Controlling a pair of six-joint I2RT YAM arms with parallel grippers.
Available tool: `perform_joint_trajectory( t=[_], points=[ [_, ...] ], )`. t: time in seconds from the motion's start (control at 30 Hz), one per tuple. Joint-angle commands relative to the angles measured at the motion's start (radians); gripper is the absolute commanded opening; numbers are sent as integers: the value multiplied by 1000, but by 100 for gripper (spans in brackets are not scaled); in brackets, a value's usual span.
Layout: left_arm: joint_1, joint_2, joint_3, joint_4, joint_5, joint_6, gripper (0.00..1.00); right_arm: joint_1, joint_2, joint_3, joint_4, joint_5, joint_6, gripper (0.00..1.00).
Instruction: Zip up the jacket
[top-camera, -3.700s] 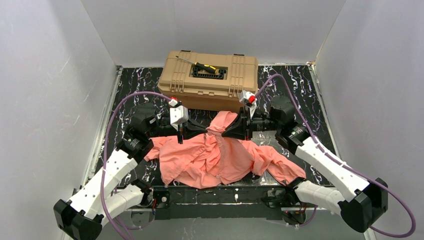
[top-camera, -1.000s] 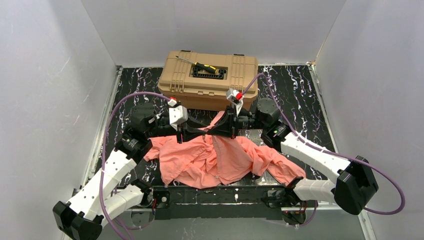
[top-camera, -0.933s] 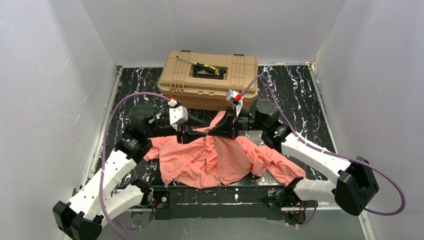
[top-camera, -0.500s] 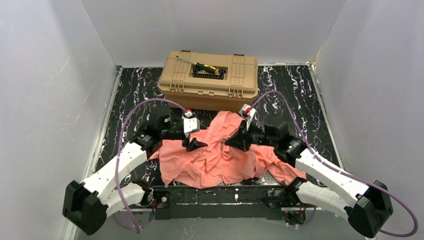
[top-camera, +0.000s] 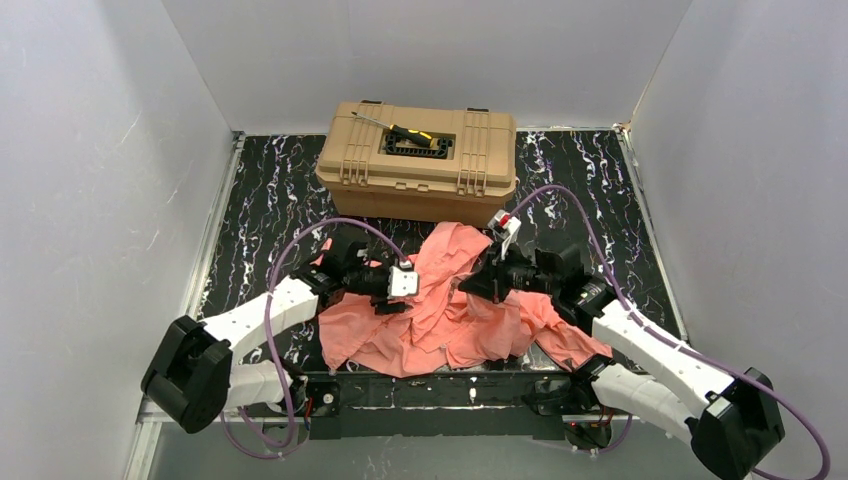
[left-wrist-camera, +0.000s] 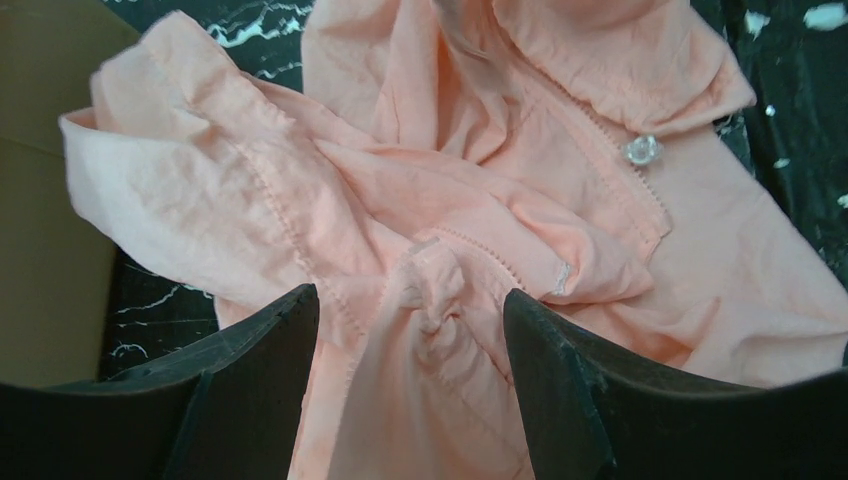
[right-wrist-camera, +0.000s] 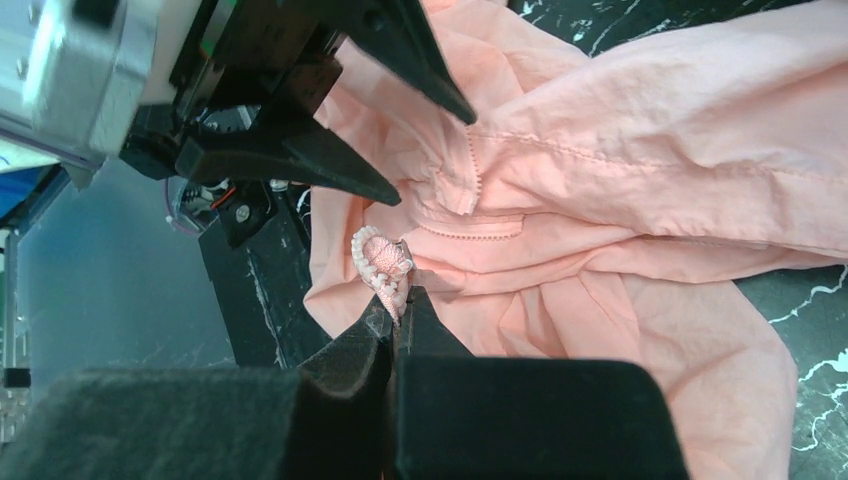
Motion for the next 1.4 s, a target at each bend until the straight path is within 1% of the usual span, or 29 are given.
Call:
perform_joint_trajectory(
  t=[0.0,0.1,0.2,0.23,0.37,0.4,0.47,0.57,0.63,0.67,0.77,0.9,1.03,1.13,1.17,1.27,1.37],
  points=[
    [-32,6,-52,65,-88,74,64,-78,28,-28,85,-124,48,1],
    [-41,42,-48,75,-129,93,60,-113,52,-38,107,-172,55,1],
    [-42,61,-40,80,-158,78,54,-118,49,-40,109,-165,51,1],
    [-42,59,-41,80,-159,76,50,-118,48,-39,108,-164,50,1],
    [-41,41,-35,59,-148,49,24,-118,37,-32,99,-146,51,1],
    [-42,30,-33,49,-137,45,20,-118,37,-27,91,-137,51,1],
    [-42,2,-30,33,-112,29,17,-118,38,-18,75,-129,51,1],
    [-42,-46,-21,-10,-80,8,16,-118,46,-5,58,-107,58,1],
    [-42,-77,-11,-40,-57,2,14,-118,59,4,50,-125,45,1],
    [-42,-95,-9,-50,-50,1,11,-118,67,5,54,-140,42,1],
    [-41,-153,-7,-63,-36,1,0,-118,77,13,79,-184,46,1],
    [-42,-250,-3,-60,-30,14,0,-118,107,50,79,-262,60,1],
    [-42,-364,-10,-35,-6,115,0,-117,147,108,71,-366,78,1],
    [-43,-423,-9,33,-6,150,0,-115,164,164,74,-404,101,1],
    [-43,-436,-4,62,-9,157,0,-115,167,178,75,-406,109,1],
    [-43,-455,26,78,-16,219,0,-105,184,224,89,-424,141,1],
    [-44,-453,71,91,-31,284,0,-89,214,287,67,-419,152,1]
  ],
)
